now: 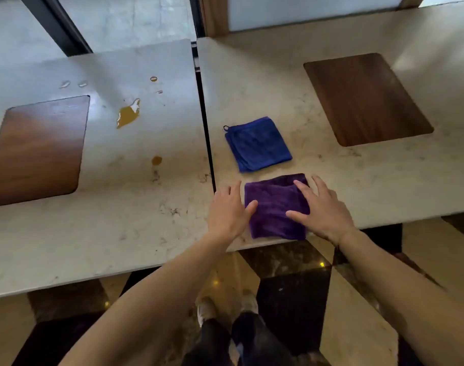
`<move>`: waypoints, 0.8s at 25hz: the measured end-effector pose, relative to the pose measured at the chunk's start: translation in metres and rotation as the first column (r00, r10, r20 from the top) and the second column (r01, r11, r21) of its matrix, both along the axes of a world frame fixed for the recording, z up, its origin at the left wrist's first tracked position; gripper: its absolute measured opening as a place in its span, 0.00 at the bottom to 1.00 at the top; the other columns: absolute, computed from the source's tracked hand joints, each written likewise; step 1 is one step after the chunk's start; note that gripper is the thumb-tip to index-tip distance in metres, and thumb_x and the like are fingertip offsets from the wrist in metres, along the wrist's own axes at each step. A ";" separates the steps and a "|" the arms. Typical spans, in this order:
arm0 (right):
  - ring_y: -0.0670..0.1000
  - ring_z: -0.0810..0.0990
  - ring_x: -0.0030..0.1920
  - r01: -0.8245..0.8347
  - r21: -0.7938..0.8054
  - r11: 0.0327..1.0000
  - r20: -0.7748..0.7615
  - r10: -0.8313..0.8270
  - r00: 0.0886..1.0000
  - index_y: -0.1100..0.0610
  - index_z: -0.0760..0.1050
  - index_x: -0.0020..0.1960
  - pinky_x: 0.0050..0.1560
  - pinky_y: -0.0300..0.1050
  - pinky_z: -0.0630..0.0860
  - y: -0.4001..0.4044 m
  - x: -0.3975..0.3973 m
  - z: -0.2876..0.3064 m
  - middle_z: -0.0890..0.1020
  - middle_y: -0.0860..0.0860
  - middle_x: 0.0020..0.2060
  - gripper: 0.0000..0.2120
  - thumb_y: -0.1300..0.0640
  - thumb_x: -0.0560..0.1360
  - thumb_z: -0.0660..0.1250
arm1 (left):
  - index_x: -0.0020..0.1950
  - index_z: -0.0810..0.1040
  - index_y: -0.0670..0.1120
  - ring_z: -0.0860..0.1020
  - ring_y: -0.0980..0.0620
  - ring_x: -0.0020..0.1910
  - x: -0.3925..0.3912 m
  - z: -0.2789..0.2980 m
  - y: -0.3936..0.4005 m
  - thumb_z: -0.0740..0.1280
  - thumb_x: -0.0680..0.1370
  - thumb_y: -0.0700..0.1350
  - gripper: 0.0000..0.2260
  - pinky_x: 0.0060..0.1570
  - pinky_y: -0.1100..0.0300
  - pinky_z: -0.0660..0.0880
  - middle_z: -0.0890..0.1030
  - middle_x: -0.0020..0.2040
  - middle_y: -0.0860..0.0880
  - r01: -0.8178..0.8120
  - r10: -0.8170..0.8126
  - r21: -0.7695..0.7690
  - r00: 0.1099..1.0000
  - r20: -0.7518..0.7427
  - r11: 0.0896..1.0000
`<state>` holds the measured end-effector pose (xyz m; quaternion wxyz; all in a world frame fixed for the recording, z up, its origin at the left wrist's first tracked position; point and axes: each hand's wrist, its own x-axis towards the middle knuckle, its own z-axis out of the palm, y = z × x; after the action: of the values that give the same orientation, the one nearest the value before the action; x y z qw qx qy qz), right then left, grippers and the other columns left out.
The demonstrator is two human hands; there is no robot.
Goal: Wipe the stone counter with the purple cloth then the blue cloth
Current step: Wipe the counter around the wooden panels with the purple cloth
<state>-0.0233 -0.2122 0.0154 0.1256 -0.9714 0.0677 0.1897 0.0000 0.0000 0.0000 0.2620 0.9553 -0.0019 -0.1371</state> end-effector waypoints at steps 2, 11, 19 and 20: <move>0.59 0.58 0.76 0.030 0.024 0.999 -0.047 -0.029 0.998 0.44 0.52 0.79 0.69 0.60 0.67 -0.001 0.008 -0.010 0.52 0.52 0.80 0.40 0.35 0.74 0.66 | 0.77 0.63 0.50 0.72 0.45 0.67 0.007 -0.011 -0.010 0.66 0.79 0.57 0.29 0.66 0.46 0.72 0.71 0.70 0.45 -0.084 0.072 -0.086 0.989 -0.131 0.993; 0.58 0.77 0.59 0.277 0.265 0.924 0.063 -0.303 0.951 0.47 0.65 0.72 0.59 0.53 0.75 0.012 0.023 -0.031 0.77 0.55 0.63 0.30 0.52 0.73 0.73 | 0.63 0.77 0.48 0.80 0.51 0.50 0.014 -0.015 -0.029 0.68 0.77 0.41 0.15 0.55 0.47 0.80 0.81 0.51 0.50 -0.379 0.268 -0.417 0.915 -0.302 0.826; 0.48 0.73 0.51 0.144 0.456 0.878 0.248 -0.280 0.927 0.49 0.72 0.61 0.49 0.42 0.68 0.044 0.007 -0.009 0.76 0.51 0.55 0.17 0.58 0.74 0.71 | 0.62 0.77 0.51 0.79 0.50 0.55 -0.011 0.009 0.001 0.64 0.81 0.41 0.11 0.57 0.47 0.80 0.79 0.56 0.49 -0.330 0.292 -0.600 0.942 -0.163 0.729; 0.48 0.73 0.52 0.110 0.480 0.870 0.259 -0.260 0.930 0.49 0.72 0.61 0.48 0.41 0.68 0.053 0.005 -0.005 0.76 0.51 0.55 0.17 0.57 0.74 0.71 | 0.62 0.77 0.51 0.79 0.50 0.55 -0.015 0.014 0.012 0.64 0.81 0.42 0.11 0.56 0.47 0.80 0.79 0.56 0.50 -0.340 0.319 -0.600 0.937 -0.145 0.725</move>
<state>-0.0183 -0.1589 0.0105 0.3777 -0.9207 0.0941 0.0295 -0.0150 0.0117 0.0144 0.5790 0.7997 0.1271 -0.0953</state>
